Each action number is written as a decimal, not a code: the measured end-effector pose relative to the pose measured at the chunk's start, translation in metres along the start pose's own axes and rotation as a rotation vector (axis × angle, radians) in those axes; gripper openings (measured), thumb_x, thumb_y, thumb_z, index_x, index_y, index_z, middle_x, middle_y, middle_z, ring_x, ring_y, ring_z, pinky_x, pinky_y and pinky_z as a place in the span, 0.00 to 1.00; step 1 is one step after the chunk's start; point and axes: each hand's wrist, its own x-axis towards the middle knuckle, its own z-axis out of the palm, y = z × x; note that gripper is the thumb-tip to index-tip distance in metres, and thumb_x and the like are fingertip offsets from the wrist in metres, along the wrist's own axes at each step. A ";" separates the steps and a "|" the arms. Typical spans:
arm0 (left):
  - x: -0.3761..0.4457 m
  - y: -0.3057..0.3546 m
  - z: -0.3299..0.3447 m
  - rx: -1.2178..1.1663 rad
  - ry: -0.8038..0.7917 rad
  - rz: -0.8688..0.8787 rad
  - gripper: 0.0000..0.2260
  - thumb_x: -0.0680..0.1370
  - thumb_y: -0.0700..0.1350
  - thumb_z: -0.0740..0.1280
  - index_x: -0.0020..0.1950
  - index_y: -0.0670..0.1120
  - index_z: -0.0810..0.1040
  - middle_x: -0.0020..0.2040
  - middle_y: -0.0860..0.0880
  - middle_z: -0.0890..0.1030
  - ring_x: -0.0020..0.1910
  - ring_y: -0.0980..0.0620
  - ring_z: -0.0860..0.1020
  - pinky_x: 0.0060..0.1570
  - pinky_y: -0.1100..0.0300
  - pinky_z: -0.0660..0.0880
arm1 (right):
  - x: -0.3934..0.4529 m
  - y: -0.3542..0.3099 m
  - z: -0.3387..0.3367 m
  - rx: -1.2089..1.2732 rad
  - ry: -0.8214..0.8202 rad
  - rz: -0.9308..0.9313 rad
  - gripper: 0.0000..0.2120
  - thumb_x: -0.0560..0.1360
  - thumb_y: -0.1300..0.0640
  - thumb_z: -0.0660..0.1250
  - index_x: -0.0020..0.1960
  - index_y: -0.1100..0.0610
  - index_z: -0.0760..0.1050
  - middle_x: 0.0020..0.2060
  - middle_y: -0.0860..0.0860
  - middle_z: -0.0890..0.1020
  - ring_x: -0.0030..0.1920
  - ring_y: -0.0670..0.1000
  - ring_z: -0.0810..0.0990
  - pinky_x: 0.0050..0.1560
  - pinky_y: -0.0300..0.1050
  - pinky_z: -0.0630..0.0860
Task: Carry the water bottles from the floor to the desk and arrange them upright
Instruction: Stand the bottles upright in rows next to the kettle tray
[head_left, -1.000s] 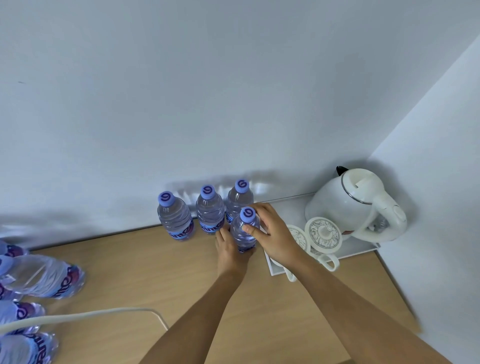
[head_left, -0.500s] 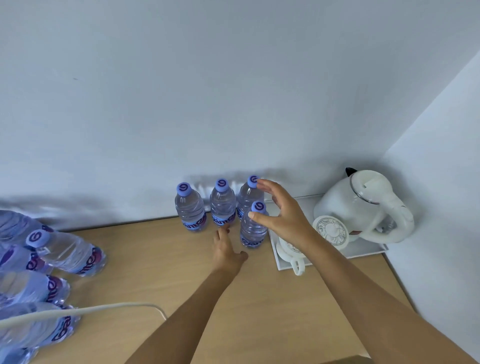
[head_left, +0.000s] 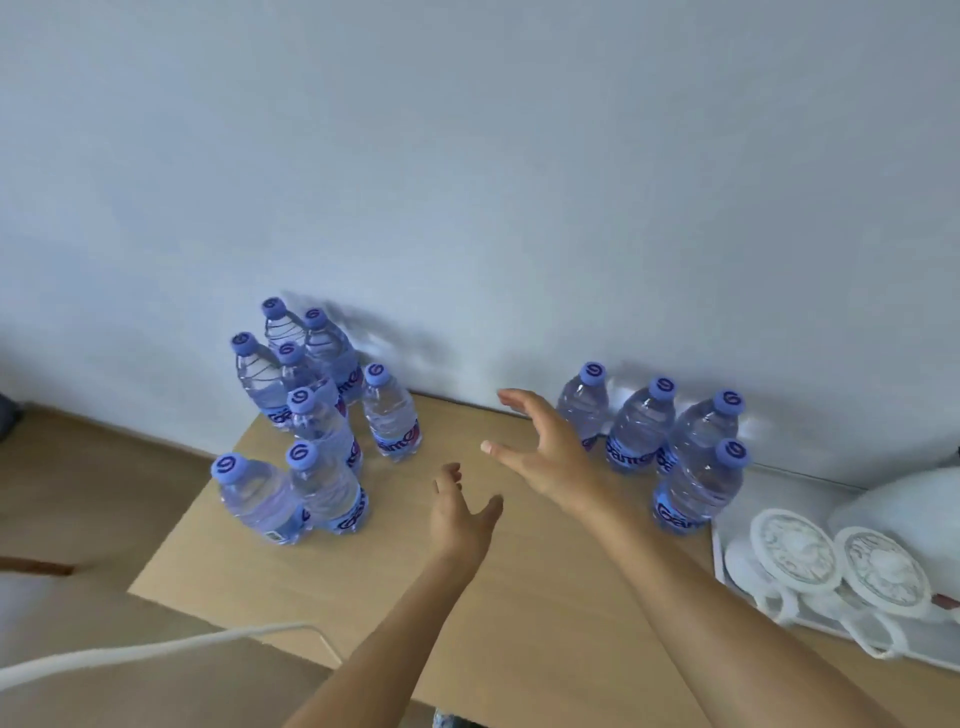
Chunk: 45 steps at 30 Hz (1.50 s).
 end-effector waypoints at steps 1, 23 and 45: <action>0.005 -0.004 -0.013 0.003 0.023 -0.009 0.30 0.74 0.43 0.73 0.71 0.42 0.63 0.68 0.45 0.69 0.66 0.49 0.70 0.60 0.61 0.67 | 0.010 -0.005 0.015 -0.005 -0.021 -0.012 0.28 0.71 0.53 0.74 0.68 0.49 0.69 0.65 0.41 0.73 0.66 0.39 0.70 0.66 0.35 0.64; 0.078 -0.025 -0.087 -0.002 -0.043 -0.057 0.32 0.75 0.45 0.70 0.74 0.46 0.57 0.69 0.48 0.67 0.70 0.49 0.66 0.67 0.57 0.66 | 0.135 -0.017 0.140 -0.006 -0.198 0.130 0.21 0.69 0.56 0.77 0.57 0.46 0.72 0.48 0.39 0.78 0.53 0.48 0.79 0.46 0.33 0.72; 0.027 0.001 -0.028 -0.172 -0.594 0.036 0.42 0.64 0.40 0.80 0.72 0.54 0.63 0.66 0.59 0.74 0.65 0.59 0.73 0.49 0.74 0.71 | 0.027 0.002 -0.040 0.199 -0.030 0.227 0.11 0.70 0.55 0.76 0.48 0.59 0.80 0.33 0.45 0.78 0.37 0.43 0.79 0.38 0.35 0.74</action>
